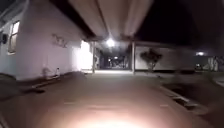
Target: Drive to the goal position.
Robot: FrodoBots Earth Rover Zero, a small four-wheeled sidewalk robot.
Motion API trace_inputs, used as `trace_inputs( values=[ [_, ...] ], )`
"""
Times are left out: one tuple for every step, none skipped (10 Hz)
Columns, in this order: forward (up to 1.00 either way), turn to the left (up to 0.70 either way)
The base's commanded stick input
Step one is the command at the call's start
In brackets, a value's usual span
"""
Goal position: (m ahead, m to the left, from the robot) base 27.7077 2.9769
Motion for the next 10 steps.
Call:
trace_inputs(
  values=[
    [1.00, 0.00],
    [1.00, 0.00],
    [1.00, 0.00],
    [1.00, 0.00],
    [1.00, 0.00],
    [1.00, 0.00],
    [1.00, 0.00],
    [1.00, 0.00],
    [1.00, 0.00],
    [1.00, 0.00]
  ],
)
